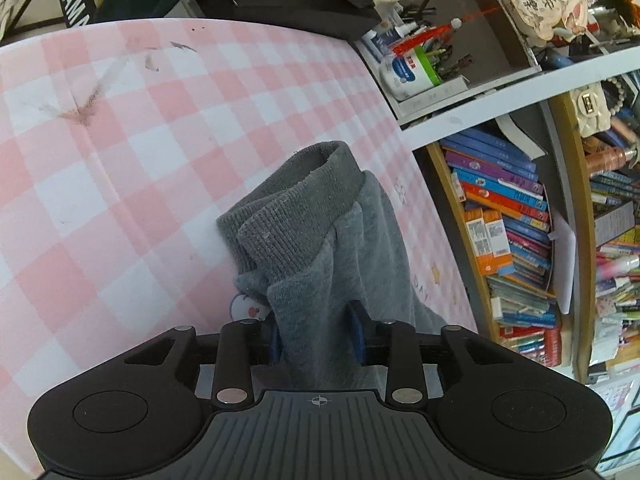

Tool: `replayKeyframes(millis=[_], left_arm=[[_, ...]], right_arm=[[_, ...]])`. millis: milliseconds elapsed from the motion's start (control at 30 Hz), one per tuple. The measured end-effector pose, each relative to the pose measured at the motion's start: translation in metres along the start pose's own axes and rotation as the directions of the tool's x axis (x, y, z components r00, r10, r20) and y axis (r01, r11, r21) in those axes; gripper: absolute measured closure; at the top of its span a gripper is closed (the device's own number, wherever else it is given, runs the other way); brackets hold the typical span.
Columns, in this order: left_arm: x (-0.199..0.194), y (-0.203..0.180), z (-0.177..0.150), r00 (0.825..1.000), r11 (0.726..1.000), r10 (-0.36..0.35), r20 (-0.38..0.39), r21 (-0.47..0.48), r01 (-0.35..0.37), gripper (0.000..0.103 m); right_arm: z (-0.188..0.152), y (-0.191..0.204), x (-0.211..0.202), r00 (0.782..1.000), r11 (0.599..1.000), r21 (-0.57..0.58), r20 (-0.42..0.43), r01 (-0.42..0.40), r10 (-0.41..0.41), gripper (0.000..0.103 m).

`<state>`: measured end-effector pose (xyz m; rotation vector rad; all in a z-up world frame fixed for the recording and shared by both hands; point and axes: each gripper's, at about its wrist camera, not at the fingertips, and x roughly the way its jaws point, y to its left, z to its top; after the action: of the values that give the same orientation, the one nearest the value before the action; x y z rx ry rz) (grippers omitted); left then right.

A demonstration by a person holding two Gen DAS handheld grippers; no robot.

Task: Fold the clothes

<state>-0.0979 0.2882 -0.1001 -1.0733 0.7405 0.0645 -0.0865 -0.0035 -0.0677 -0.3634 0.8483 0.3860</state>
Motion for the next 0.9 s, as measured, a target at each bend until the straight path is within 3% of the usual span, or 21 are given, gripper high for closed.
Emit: replayKeyframes(millis=[67, 200, 300, 500, 600, 733, 900], left_arm=[[0.001, 0.000, 0.000, 1.000, 1.000, -0.003, 0.007, -0.006, 0.003, 0.075], [0.005, 0.004, 0.001, 1.000, 1.000, -0.013, 0.008, -0.012, 0.013, 0.088], [0.005, 0.004, 0.002, 1.000, 1.000, -0.017, 0.008, -0.009, 0.017, 0.091], [-0.011, -0.037, -0.002, 0.996, 0.978, -0.061, 0.067, 0.204, 0.046, 0.091], [-0.019, -0.066, -0.012, 0.992, 0.932, -0.078, 0.096, 0.361, 0.038, 0.092], [-0.027, -0.103, -0.031, 0.987, 0.838, -0.082, 0.139, 0.545, -0.007, 0.092], [-0.029, -0.141, -0.058, 0.979, 0.732, -0.053, 0.198, 0.674, -0.097, 0.091]], right_arm=[[-0.001, 0.001, -0.001, 1.000, 1.000, 0.004, -0.002, 0.000, 0.000, 0.031], [-0.001, 0.002, -0.001, 1.000, 1.000, 0.007, -0.001, 0.004, -0.004, 0.031], [-0.001, 0.002, 0.000, 1.000, 1.000, 0.010, 0.002, -0.001, 0.001, 0.031], [-0.002, -0.005, 0.001, 0.999, 0.999, 0.024, 0.009, -0.035, 0.035, 0.031], [-0.001, -0.010, 0.002, 0.998, 0.997, 0.018, 0.011, -0.069, 0.069, 0.032], [0.002, -0.024, -0.005, 0.991, 0.992, 0.022, 0.053, -0.121, 0.120, 0.033], [0.004, -0.063, -0.027, 0.978, 0.984, 0.072, 0.146, -0.163, 0.152, 0.032]])
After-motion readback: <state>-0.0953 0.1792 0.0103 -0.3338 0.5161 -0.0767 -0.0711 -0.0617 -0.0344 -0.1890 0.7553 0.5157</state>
